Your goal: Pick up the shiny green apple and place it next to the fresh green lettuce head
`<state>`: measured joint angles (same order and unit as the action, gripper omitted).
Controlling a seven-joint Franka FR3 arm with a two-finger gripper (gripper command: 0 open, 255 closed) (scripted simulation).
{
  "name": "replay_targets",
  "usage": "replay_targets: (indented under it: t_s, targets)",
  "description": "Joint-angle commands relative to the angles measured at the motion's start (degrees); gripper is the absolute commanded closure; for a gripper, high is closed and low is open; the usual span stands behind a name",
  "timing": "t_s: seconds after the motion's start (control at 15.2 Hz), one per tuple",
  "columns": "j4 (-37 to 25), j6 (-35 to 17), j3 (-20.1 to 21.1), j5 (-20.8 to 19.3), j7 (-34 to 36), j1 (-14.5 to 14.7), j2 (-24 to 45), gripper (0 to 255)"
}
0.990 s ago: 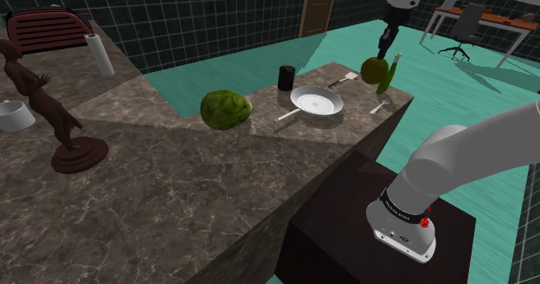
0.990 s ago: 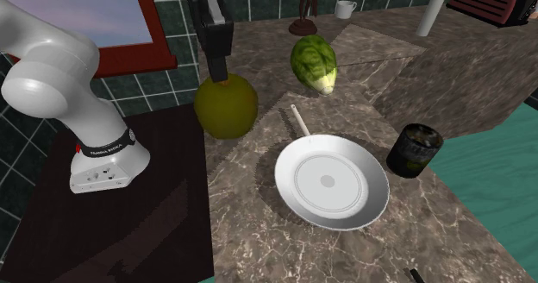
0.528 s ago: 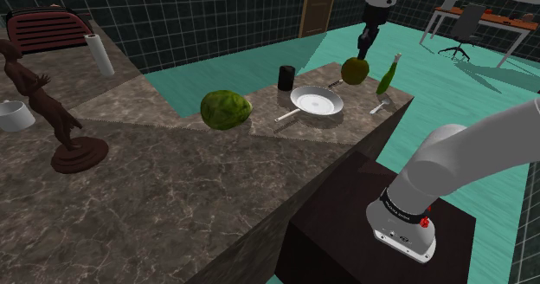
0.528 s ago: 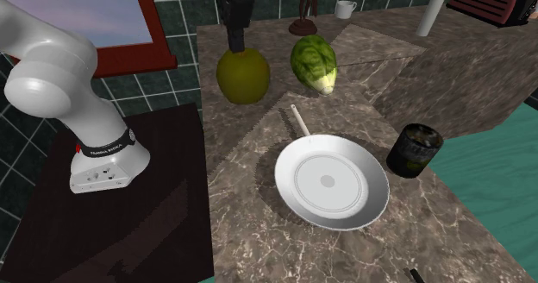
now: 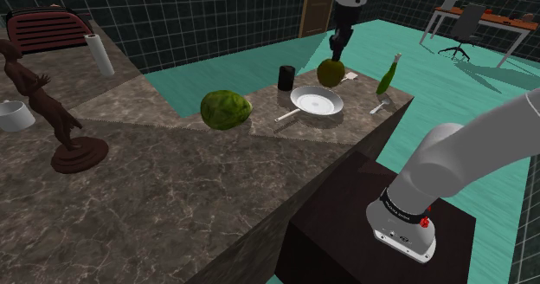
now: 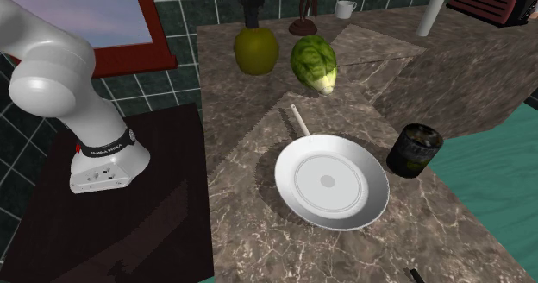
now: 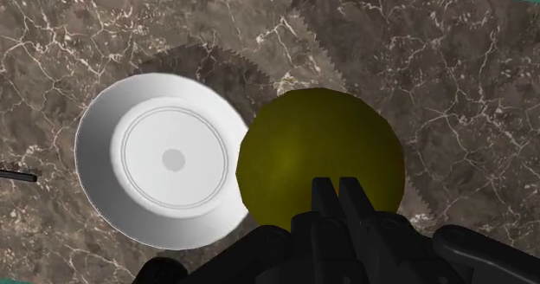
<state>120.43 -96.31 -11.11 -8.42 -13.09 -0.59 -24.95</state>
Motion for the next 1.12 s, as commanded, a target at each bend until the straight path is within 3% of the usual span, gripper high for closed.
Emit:
replay_targets:
  t_s: [0.0,0.59,1.06]
  targets:
    - [-1.5,-0.1,1.7,1.0,2.4,1.0,1.8,255]
    - [-10.0,0.1,8.2,4.0,12.2,5.2,11.1,255]
    - [-4.3,-5.3,8.2,3.9,12.5,5.1,10.7,255]
